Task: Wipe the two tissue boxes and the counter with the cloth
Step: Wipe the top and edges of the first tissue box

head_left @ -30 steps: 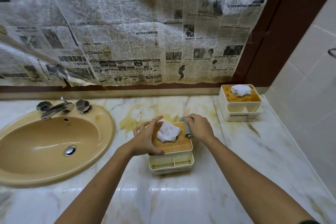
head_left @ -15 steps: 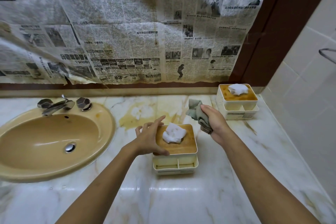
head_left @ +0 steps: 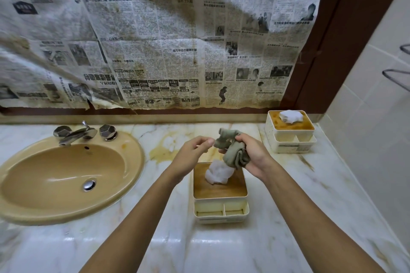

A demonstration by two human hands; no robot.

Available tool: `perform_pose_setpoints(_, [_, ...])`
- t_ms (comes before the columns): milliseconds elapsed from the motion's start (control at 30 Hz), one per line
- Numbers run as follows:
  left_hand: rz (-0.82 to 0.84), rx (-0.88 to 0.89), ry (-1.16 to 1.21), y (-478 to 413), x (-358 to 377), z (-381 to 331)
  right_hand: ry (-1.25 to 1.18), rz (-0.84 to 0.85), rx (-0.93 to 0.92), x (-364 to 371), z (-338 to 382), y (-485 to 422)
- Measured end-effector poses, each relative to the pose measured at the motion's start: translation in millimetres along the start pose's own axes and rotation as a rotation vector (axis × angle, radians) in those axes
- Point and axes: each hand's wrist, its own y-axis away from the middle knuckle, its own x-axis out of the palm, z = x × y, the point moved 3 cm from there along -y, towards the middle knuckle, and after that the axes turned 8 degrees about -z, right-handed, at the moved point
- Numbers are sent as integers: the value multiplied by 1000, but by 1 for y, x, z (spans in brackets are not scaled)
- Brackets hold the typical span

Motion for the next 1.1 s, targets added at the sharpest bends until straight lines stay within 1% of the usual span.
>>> perform_pose_setpoints(67, [13,-10,23,-1,4,-8,-106,18,83,4,0,-3])
perform_pose_setpoints(133, [3,17,18,-3,6,-12,-192,56,154,9,-1,0])
perform_pose_setpoints(233, [-39,30,27,-6,5,-16,-177,141,166,12,-2,5])
perform_pose_setpoints(300, [-58,-13,68,-9,3,-17,-110,140,107,14,-3,8])
perform_pose_setpoints(367, [-65,-77,150,-11,4,-16,10,67,-34,16,0,9])
perform_pose_setpoints(500, [-90,-188,394,-12,7,-13,343,-129,-338,14,6,13])
perform_pose_setpoints(567, [-98,-196,431,-11,7,-12,453,-186,-471,12,11,15])
perform_pose_setpoints(600, [-106,-196,442,-10,6,-12,489,-189,-503,12,12,16])
perform_pose_setpoints(700, [-118,-200,466,-10,2,-14,552,-138,-518,16,10,16])
perform_pose_setpoints(800, [-67,-195,502,-10,-1,-22,591,-101,-502,19,6,16])
perform_pose_setpoints(900, [-19,-150,458,-7,-4,-29,619,-128,-506,21,7,16])
perform_pose_setpoints(1000, [-52,-86,375,-8,-6,-33,637,-189,-546,23,10,12])
perform_pose_setpoints(1100, [-113,-40,374,-11,-10,-41,649,-181,-590,33,20,13])
